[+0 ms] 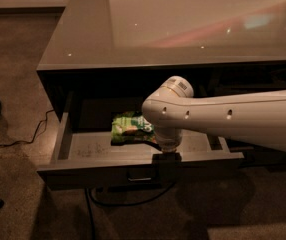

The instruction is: Open top drawer

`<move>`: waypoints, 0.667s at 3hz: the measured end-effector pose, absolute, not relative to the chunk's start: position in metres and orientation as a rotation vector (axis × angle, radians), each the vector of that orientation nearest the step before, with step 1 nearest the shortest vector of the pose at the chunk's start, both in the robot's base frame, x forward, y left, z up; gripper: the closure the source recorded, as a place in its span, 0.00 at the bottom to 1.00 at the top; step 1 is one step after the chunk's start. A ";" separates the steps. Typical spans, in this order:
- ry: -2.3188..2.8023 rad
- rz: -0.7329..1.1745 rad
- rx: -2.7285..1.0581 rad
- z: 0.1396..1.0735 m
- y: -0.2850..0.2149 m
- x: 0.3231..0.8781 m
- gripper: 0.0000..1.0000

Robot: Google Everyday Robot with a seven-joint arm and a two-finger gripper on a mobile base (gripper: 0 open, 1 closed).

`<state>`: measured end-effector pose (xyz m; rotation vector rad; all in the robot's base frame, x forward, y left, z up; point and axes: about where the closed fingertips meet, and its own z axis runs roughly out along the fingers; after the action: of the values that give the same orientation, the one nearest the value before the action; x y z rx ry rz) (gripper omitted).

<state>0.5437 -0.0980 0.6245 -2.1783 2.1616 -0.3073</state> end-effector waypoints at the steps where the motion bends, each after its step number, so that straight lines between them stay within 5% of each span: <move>1: 2.202 -0.339 -2.161 0.628 -0.110 0.528 1.00; 2: 2.202 -0.339 -2.161 0.628 -0.110 0.528 1.00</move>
Offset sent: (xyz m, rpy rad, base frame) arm -0.0559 -0.0449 0.0054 -0.0760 0.0156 -0.1124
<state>0.5282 -0.1099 0.6275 -2.1614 2.2019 -0.3394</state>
